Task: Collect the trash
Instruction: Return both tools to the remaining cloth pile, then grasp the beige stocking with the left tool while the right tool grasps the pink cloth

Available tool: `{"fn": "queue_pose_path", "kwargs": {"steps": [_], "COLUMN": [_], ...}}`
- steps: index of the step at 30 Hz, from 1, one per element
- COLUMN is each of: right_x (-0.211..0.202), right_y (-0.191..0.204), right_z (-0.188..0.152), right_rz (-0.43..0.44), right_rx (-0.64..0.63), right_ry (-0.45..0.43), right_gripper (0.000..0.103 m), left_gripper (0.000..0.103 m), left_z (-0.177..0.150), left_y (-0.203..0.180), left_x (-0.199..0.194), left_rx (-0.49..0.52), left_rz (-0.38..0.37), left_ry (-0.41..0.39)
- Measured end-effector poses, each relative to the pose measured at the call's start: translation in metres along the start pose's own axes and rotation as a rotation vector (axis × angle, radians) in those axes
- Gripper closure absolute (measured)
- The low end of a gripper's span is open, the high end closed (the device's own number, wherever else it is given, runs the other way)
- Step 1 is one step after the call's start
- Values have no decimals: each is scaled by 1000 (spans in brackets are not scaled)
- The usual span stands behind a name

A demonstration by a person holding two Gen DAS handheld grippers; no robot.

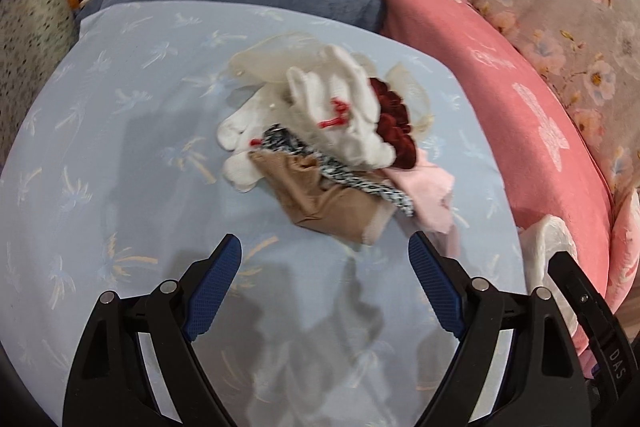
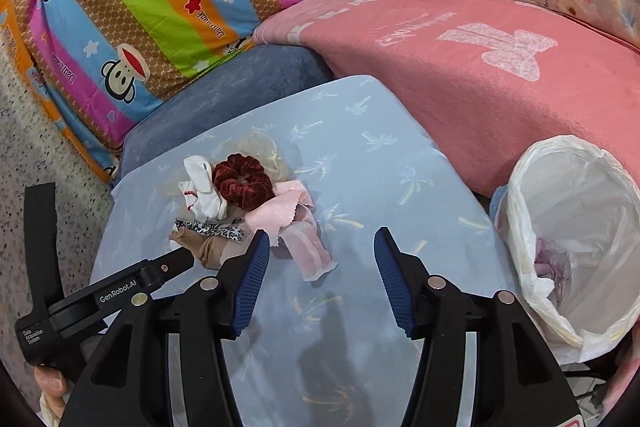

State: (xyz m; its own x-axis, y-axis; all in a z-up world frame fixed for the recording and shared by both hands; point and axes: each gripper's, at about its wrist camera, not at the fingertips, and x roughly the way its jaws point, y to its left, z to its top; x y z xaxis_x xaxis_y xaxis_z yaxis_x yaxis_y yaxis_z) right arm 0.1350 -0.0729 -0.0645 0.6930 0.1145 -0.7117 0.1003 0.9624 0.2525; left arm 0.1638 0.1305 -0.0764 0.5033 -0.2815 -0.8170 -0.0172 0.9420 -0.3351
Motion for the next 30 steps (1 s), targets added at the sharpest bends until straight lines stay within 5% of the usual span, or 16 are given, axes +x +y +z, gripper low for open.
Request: {"fn": "queue_pose_path", "kwargs": {"steps": [12,18,24,30], "right_x": [67,88,101,101], "right_y": [12,9,7,3], "right_z": [-8,-11,-15,-16], "right_rz": [-10,-5,5,15], "right_rx": [-23,-10,6,20], "right_ry": [111,153,188,187], "right_gripper": [50,66,83,90], "left_gripper": [21,22,39,75], "left_z": [3,8,10,7], "left_y": [16,11,2,0], "left_x": [24,37,47,50], "left_rx": [-38,-31,-10,-1], "left_rz": [-25,-33,-71,-109], "left_ry": [40,50,72,88]}}
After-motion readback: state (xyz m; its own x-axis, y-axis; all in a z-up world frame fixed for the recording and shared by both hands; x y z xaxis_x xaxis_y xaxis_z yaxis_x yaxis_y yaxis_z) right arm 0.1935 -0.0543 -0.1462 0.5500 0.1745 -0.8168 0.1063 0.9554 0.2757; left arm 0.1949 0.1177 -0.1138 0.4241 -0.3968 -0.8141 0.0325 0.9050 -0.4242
